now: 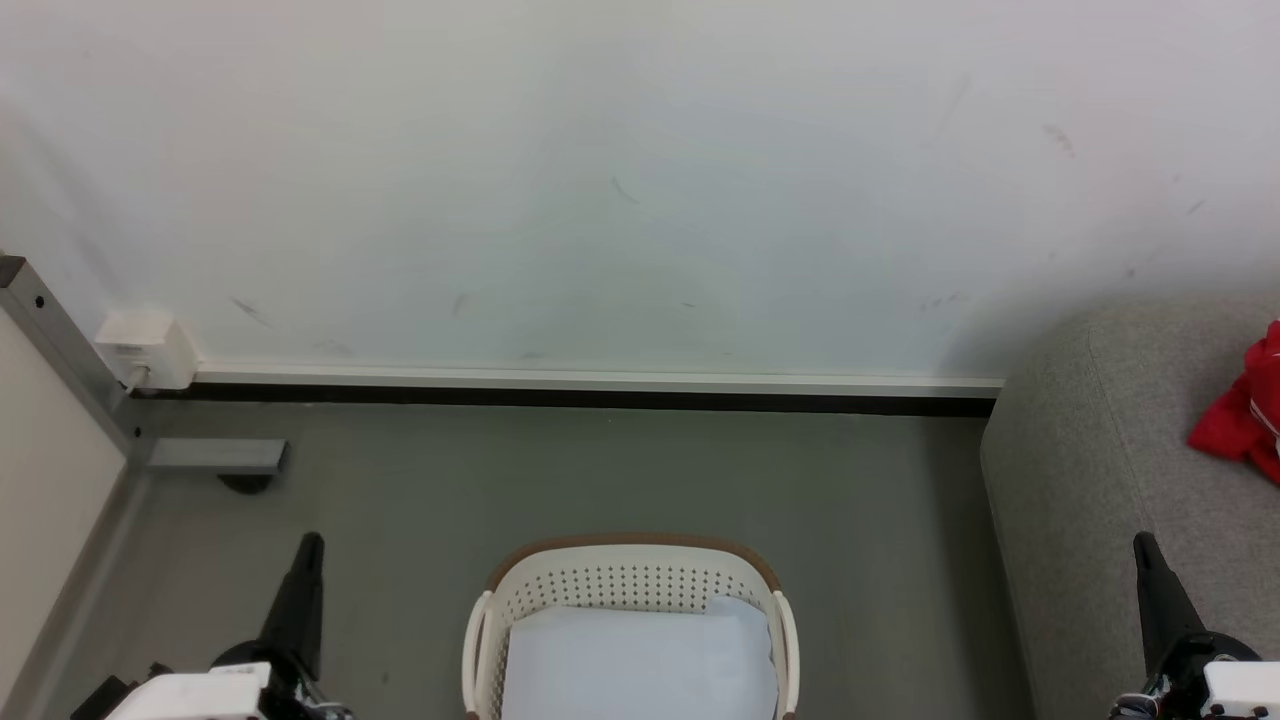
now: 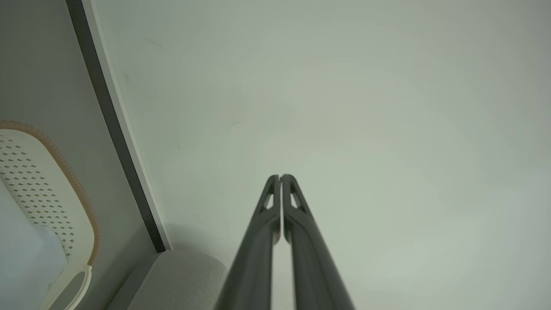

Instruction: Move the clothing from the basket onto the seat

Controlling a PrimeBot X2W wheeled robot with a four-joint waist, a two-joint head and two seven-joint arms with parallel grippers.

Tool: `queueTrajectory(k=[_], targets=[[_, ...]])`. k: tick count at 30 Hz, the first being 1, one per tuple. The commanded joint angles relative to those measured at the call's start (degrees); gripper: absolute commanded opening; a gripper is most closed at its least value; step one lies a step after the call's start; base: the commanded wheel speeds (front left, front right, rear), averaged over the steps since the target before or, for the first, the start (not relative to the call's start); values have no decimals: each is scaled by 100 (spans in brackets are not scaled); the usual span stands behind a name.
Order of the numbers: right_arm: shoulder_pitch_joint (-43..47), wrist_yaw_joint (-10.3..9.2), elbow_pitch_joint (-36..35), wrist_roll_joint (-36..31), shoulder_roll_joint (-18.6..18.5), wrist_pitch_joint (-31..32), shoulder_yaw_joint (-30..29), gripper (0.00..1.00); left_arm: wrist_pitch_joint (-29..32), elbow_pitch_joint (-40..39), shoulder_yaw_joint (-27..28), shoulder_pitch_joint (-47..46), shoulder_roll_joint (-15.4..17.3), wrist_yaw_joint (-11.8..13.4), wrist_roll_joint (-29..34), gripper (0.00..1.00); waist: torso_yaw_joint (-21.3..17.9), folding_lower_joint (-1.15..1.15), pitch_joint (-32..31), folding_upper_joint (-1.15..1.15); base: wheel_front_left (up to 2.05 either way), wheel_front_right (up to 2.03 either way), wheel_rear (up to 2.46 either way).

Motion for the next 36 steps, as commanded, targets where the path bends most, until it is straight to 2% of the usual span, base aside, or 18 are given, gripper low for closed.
queueTrajectory(k=[1, 36], targets=[[-76, -14, -27, 11, -44, 19, -21, 0, 23, -16, 18, -43, 10, -29, -76, 0, 0, 0, 0, 0, 0, 0, 0], [-75, -14, -27, 11, -43, 18, -20, 0, 21, -17, 16, -42, 11, -30, -78, 0, 0, 0, 0, 0, 0, 0, 0]])
